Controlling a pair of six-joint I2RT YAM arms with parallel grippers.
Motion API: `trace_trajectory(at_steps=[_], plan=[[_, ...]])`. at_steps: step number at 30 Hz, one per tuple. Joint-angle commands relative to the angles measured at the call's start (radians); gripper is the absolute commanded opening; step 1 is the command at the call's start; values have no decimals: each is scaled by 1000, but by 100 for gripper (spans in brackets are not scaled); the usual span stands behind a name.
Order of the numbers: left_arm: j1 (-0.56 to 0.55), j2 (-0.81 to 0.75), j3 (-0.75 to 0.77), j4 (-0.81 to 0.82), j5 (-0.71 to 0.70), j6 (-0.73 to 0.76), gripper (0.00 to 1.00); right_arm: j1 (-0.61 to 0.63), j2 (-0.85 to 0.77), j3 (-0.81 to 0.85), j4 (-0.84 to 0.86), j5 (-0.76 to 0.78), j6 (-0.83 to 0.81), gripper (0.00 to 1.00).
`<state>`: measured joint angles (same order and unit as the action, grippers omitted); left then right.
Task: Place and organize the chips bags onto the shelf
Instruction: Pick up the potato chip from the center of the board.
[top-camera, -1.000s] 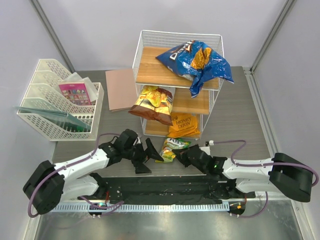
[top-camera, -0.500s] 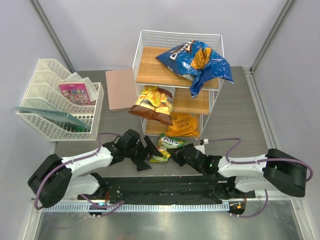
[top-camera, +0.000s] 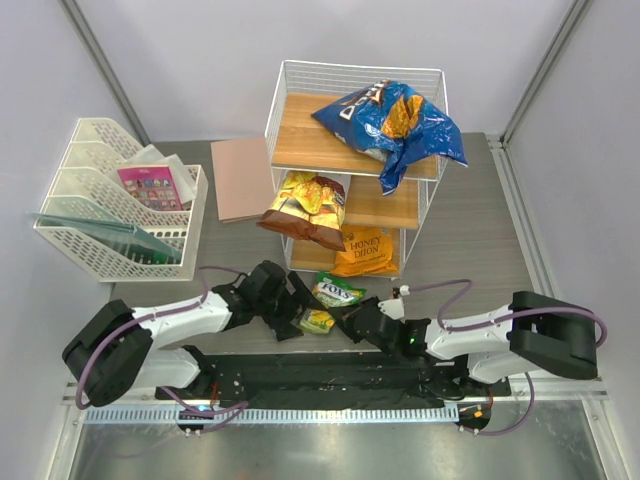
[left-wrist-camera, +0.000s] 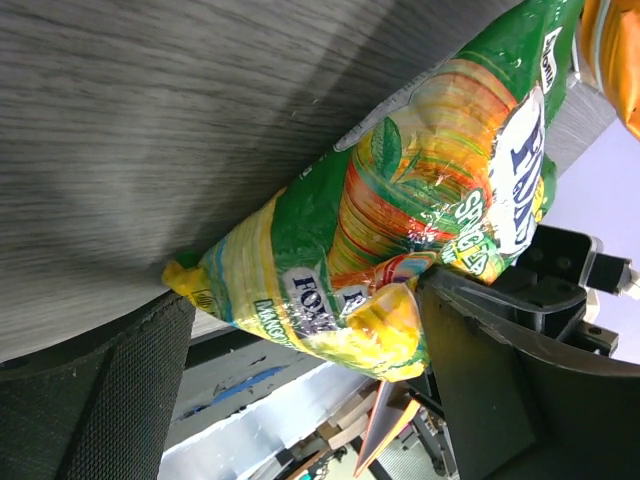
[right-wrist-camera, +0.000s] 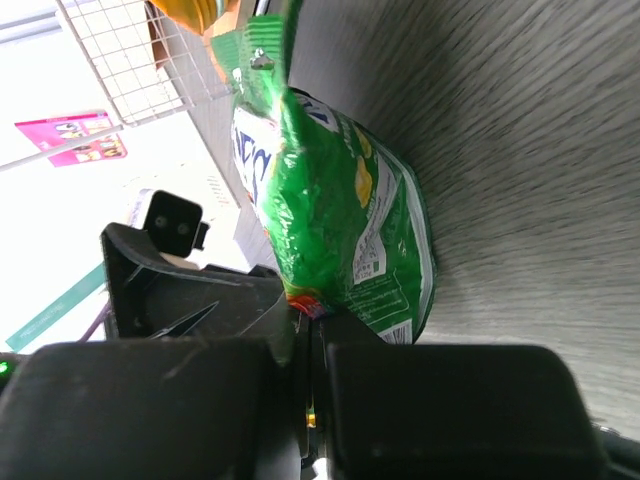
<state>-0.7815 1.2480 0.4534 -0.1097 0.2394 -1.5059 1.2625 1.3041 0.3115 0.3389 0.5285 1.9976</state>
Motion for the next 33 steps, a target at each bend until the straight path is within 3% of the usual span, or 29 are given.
trace_trajectory(at_steps=[1, 6, 9, 13, 20, 24, 25, 28, 31, 33], plan=[[-31, -1, 47, 22, -45, -34, 92, 64, 49, 44, 68, 109, 601, 1], [-42, -44, 50, -31, -101, -45, 91, 77, 80, 38, 107, 131, 621, 1], [-42, -16, 47, -27, -112, -43, 85, 77, 80, 34, 130, 134, 610, 1], [-42, 27, 47, 2, -114, -30, 66, 78, 50, 23, 126, 127, 601, 1], [-51, 79, 45, 96, -118, -42, 43, 86, 73, -2, 215, 134, 618, 1], [-56, 56, 30, 102, -129, -42, 22, 87, 78, -25, 256, 131, 627, 2], [-56, 44, 25, 96, -137, -39, 2, 87, 77, -34, 265, 128, 629, 4], [-55, 16, 45, 17, -138, -13, 0, 87, 51, -58, 267, 123, 622, 14], [-53, -27, 91, -129, -150, 35, 0, 87, -17, -95, 243, 131, 624, 38], [-47, -61, 114, -185, -161, 62, 0, 86, -116, -117, 206, 125, 619, 42]])
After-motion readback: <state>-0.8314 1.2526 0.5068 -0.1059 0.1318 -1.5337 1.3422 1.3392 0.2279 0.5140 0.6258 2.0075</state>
